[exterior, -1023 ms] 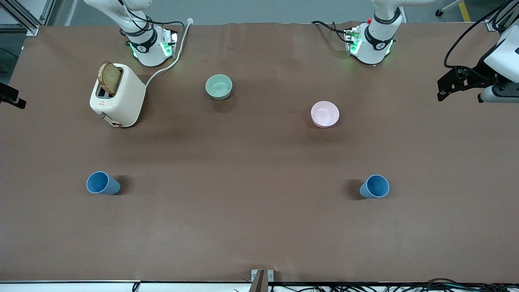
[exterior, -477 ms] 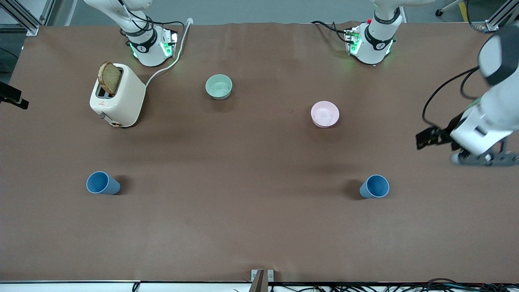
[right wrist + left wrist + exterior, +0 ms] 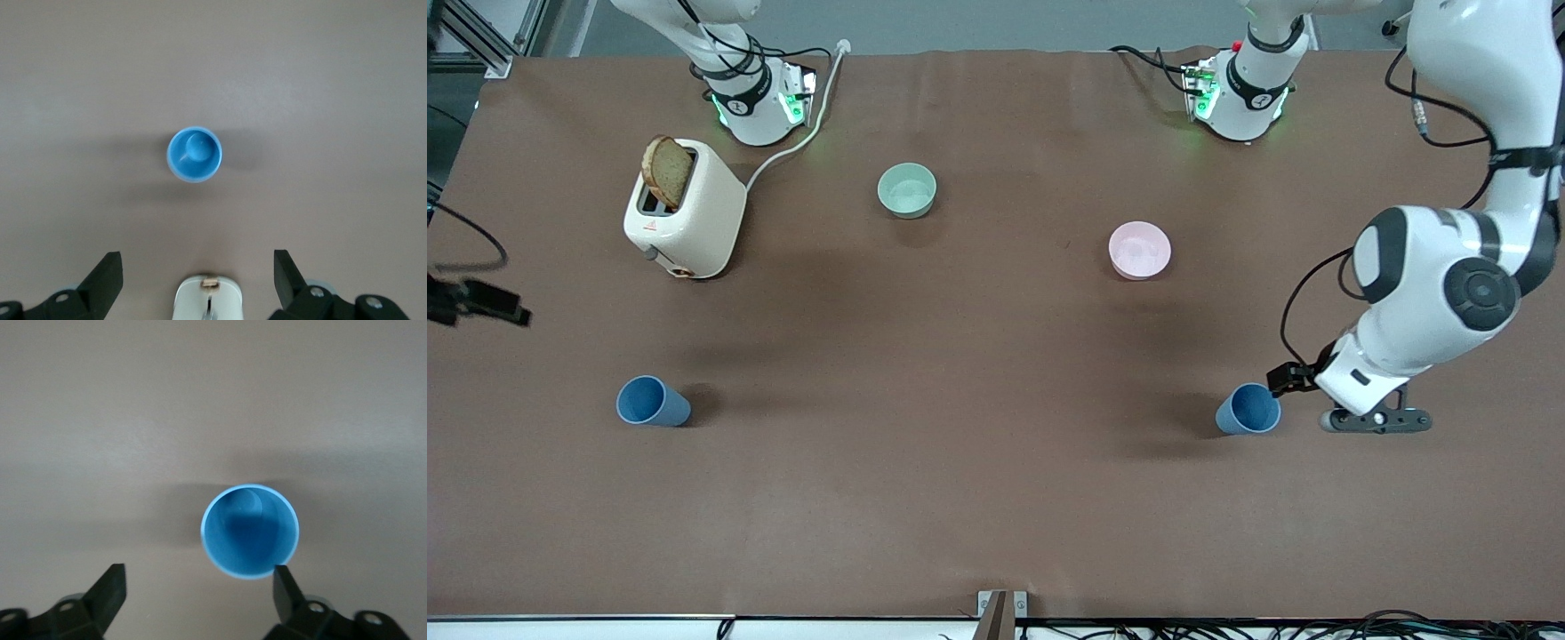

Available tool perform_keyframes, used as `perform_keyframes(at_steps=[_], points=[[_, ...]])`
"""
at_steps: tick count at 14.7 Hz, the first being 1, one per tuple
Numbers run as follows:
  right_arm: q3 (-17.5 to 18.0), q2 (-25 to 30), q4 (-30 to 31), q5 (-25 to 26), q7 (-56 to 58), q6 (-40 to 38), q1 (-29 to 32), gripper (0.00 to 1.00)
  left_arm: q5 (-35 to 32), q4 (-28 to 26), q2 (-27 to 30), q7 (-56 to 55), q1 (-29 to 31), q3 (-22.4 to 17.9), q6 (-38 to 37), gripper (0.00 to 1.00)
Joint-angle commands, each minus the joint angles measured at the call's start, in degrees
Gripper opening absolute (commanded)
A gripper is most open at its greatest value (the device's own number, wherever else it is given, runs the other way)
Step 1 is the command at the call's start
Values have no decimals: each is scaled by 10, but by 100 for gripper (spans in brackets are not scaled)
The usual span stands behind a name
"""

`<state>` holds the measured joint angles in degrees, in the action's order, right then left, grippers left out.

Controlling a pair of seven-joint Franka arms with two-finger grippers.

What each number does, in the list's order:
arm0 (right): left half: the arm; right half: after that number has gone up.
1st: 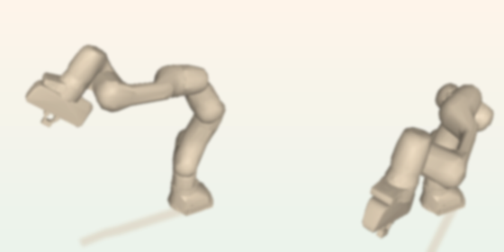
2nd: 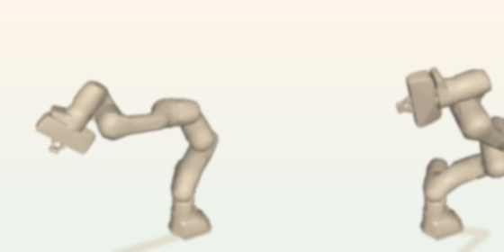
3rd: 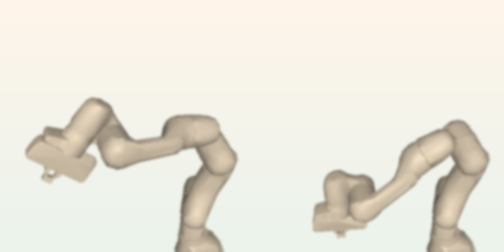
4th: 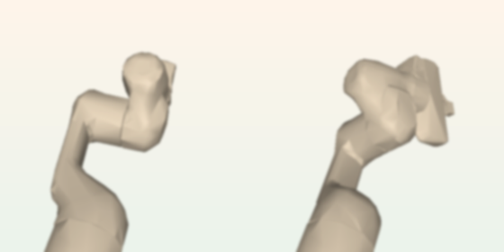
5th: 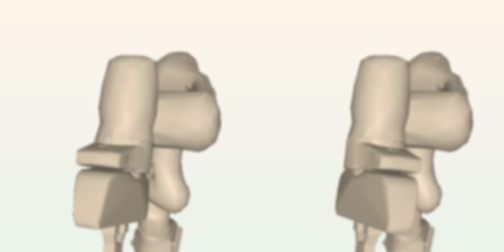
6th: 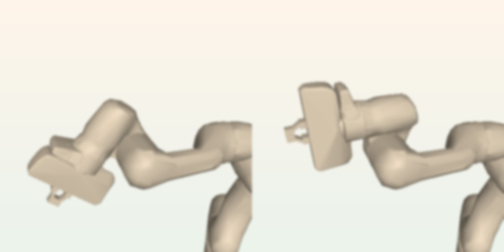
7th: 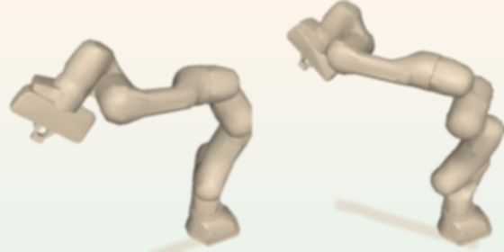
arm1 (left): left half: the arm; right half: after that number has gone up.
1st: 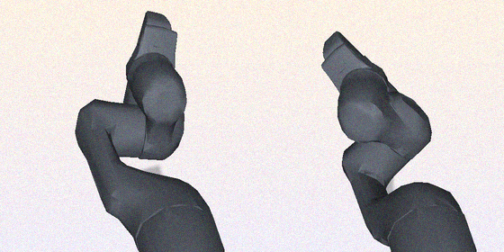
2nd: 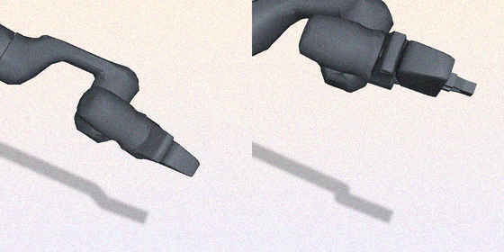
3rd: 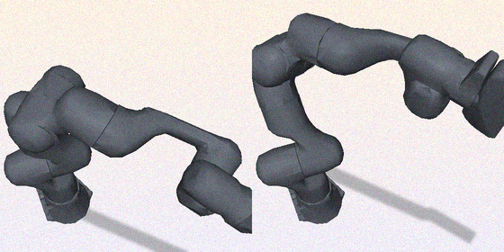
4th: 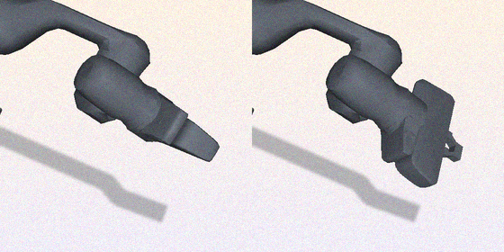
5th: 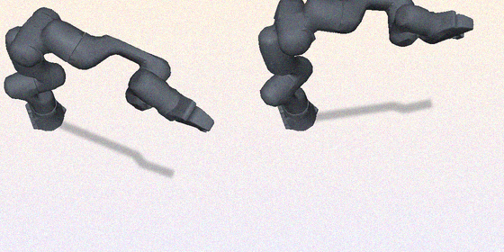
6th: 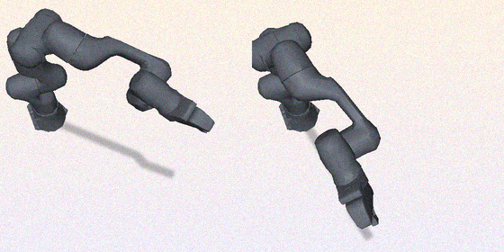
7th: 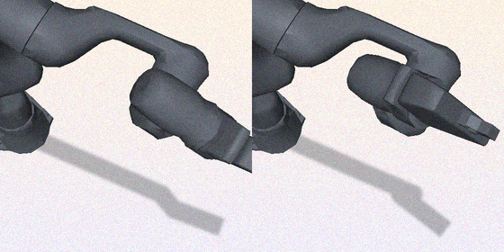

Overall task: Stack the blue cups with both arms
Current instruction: 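Reach the left gripper and the right gripper down to the two blue cups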

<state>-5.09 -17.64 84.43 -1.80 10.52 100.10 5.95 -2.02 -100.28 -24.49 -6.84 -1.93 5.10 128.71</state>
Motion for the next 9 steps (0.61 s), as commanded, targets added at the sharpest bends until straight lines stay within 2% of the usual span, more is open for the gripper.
perform_keyframes(at_steps=[1, 4, 5, 6, 7, 8, 9], points=[[3, -60, 26, -10, 42, 82, 22, 100, -6, -6, -28, -12, -3, -1, 50, 83], [3, -68, 104, -10, 42, 179, 26, 100, -10, -2, -62, -12, 0, -1, 62, 61], [3, -71, 124, -10, 42, 207, 27, 100, -10, -2, -64, -13, 0, -1, 63, 51], [3, -71, 143, -11, 41, 235, 23, 100, -10, -2, -64, -14, 0, -1, 63, 36], [3, -71, 159, -11, 40, 252, 19, 100, -10, -3, -64, -14, 0, -1, 63, 15], [3, -72, 169, -11, 40, 266, 18, 100, -10, -2, -64, -14, 0, -1, 63, 0], [3, -74, 178, -12, 40, 277, 19, 100, -10, -2, -64, -14, 0, 0, 62, 0]])
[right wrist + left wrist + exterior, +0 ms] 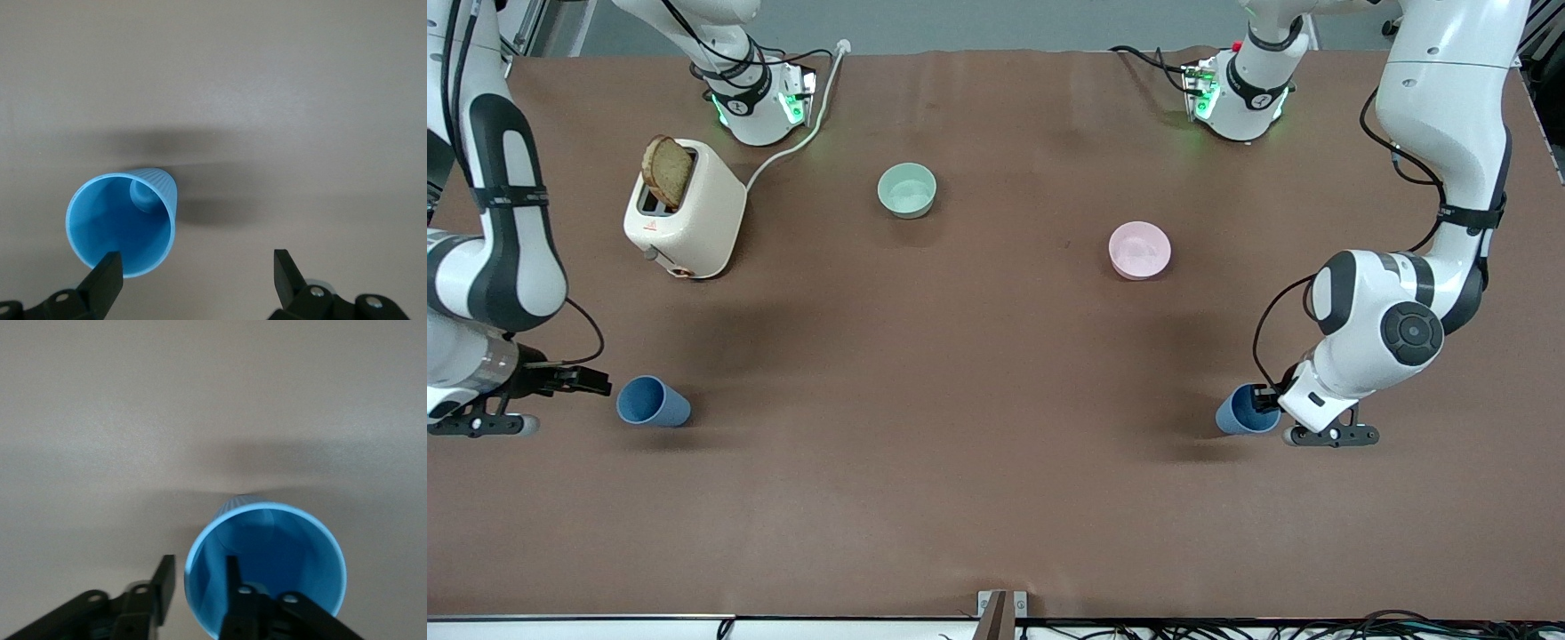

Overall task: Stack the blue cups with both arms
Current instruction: 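Lift the cup with the left gripper while the right gripper grips the other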

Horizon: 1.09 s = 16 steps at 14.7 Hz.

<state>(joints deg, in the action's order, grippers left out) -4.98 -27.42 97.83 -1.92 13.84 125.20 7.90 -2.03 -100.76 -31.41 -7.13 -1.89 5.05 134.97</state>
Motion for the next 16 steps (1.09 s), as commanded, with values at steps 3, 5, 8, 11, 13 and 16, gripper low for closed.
perform_keyframes(at_steps=[3, 5, 8, 11, 13, 16], points=[[2, 12, 58, -14, 7, 54, -6, 100, -7, 4, 11, -38, -12, 7, -5, 0], [3, 0, 63, -16, 7, 77, -10, 100, -7, 3, 24, -84, -36, 15, -9, 0], [5, -21, 69, -21, 6, 109, -12, 100, -9, 21, 33, -206, -95, 38, -40, 0], [6, -36, 68, -48, 6, 135, -19, 94, -9, 49, 19, -321, -184, 39, -45, 0], [6, -37, 68, -48, 6, 133, -18, 75, -9, 68, -6, -385, -232, 39, -45, 0], [6, -36, 68, -48, 8, 131, -16, 59, -9, 99, -36, -475, -288, 39, -44, 0]])
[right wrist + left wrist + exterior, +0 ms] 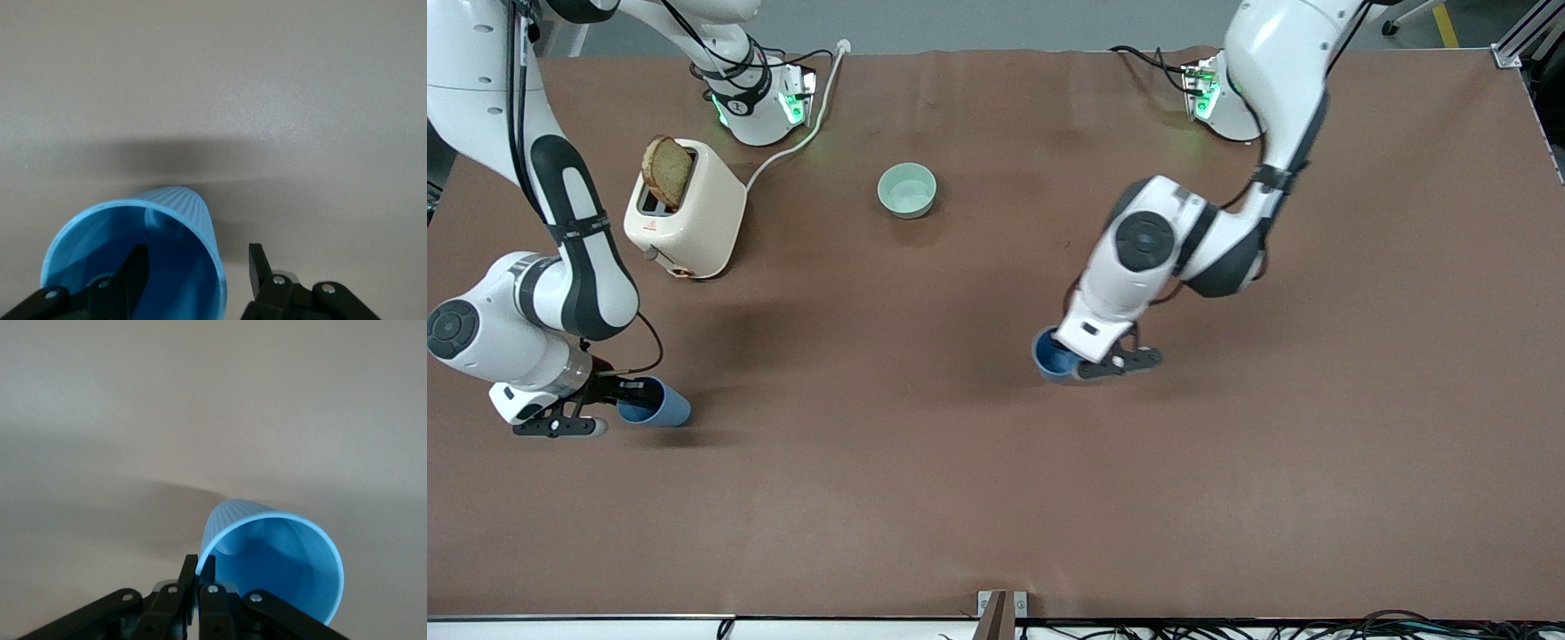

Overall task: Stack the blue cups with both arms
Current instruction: 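Lift the cup with the left gripper while the right gripper grips the other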

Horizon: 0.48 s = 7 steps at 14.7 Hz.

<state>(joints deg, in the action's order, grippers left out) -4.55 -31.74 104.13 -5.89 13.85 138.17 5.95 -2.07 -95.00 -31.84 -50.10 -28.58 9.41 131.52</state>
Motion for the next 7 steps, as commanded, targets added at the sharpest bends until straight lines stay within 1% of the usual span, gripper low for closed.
perform_keyframes(at_steps=[1, 2, 3, 4, 5, 6, 7], points=[[2, 6, 6, -9, 12, 2, 6, 53, -7, 50, -43, -67, -38, -4, -9, 0], [2, 7, 6, -9, 13, 2, 6, 41, -7, 59, -55, -86, -55, -4, -9, 0], [2, 7, 5, -9, 13, 1, 6, 27, -7, 72, -66, -104, -65, -4, -8, 0], [2, 7, 3, -9, 13, 1, 6, 11, -7, 80, -76, -116, -71, -4, -8, 0], [2, 7, 0, -9, 11, 2, 6, 2, -7, 81, -81, -122, -78, -4, -5, 0], [2, 7, -6, -9, 11, 0, 6, 1, -7, 81, -83, -125, -79, -4, -4, 1], [2, 9, -15, -9, 12, -4, 8, 1, -6, 82, -84, -125, -79, -4, -4, 4]])
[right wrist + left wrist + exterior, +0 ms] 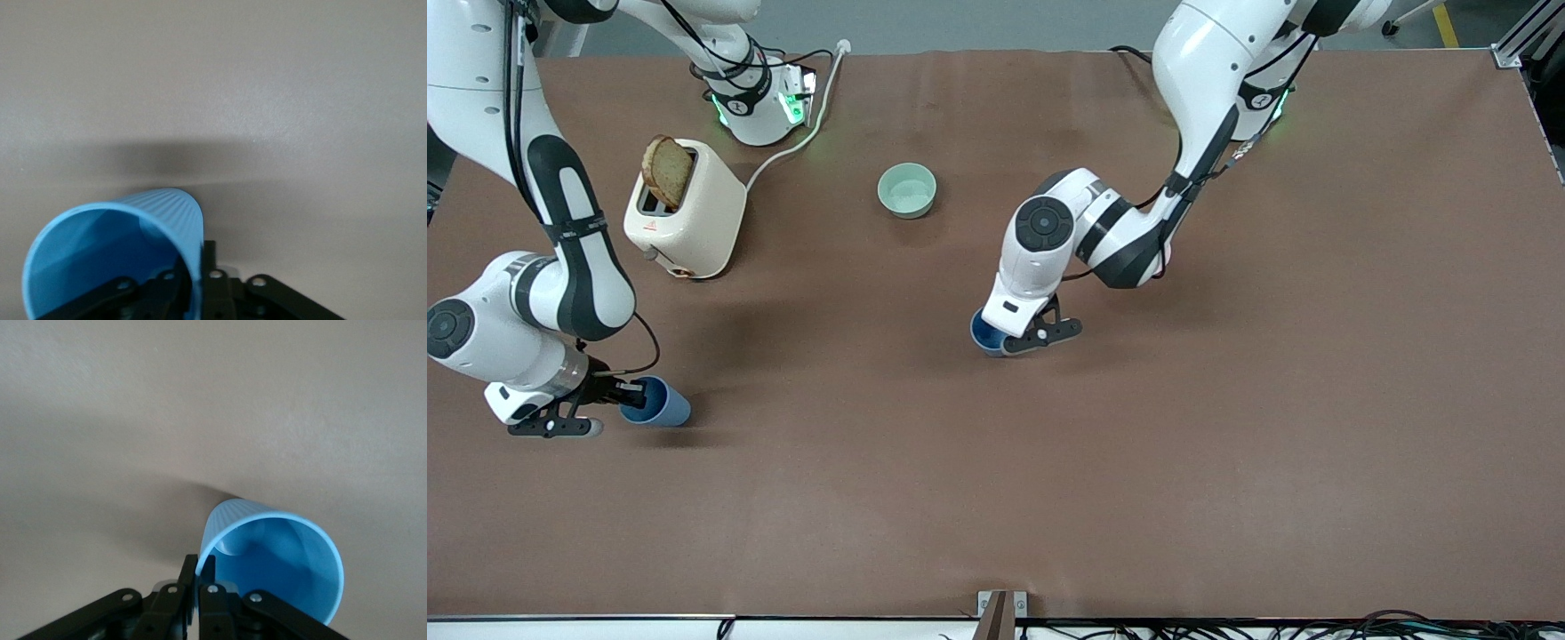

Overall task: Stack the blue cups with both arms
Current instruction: 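Lift the cup with the left gripper while the right gripper grips the other, then place the cup mid-table with the left gripper while the right gripper lifts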

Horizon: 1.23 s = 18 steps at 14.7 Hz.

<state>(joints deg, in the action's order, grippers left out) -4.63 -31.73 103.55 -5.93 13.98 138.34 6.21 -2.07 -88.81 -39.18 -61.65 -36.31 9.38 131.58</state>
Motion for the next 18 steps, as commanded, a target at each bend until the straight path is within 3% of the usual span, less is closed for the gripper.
perform_keyframes(at_steps=[1, 2, 3, 6, 10, 14, 18], points=[[2, 11, -20, -8, 10, -18, 6, 1, -3, 22, -11, -9, 1, -4, -5, 27], [2, 11, -39, -9, 8, -45, 5, 1, -7, 23, -8, -9, 3, -5, -5, 94], [3, 12, -63, -11, 2, -77, 0, 1, -6, 29, -4, -10, -1, -8, -6, 100], [25, 17, -129, -36, -81, -187, -10, 1, -10, 54, 42, -1, 28, -12, -67, 100], [106, 66, -138, -38, -290, -230, -45, 1, -11, 80, 146, 93, 123, -11, -214, 100], [153, 85, -146, -26, -513, -231, -148, 1, -11, 80, 238, 209, 206, -11, -308, 100], [154, 72, -186, 30, -691, -228, -293, 1, -9, 75, 313, 378, 286, -9, -368, 100]])
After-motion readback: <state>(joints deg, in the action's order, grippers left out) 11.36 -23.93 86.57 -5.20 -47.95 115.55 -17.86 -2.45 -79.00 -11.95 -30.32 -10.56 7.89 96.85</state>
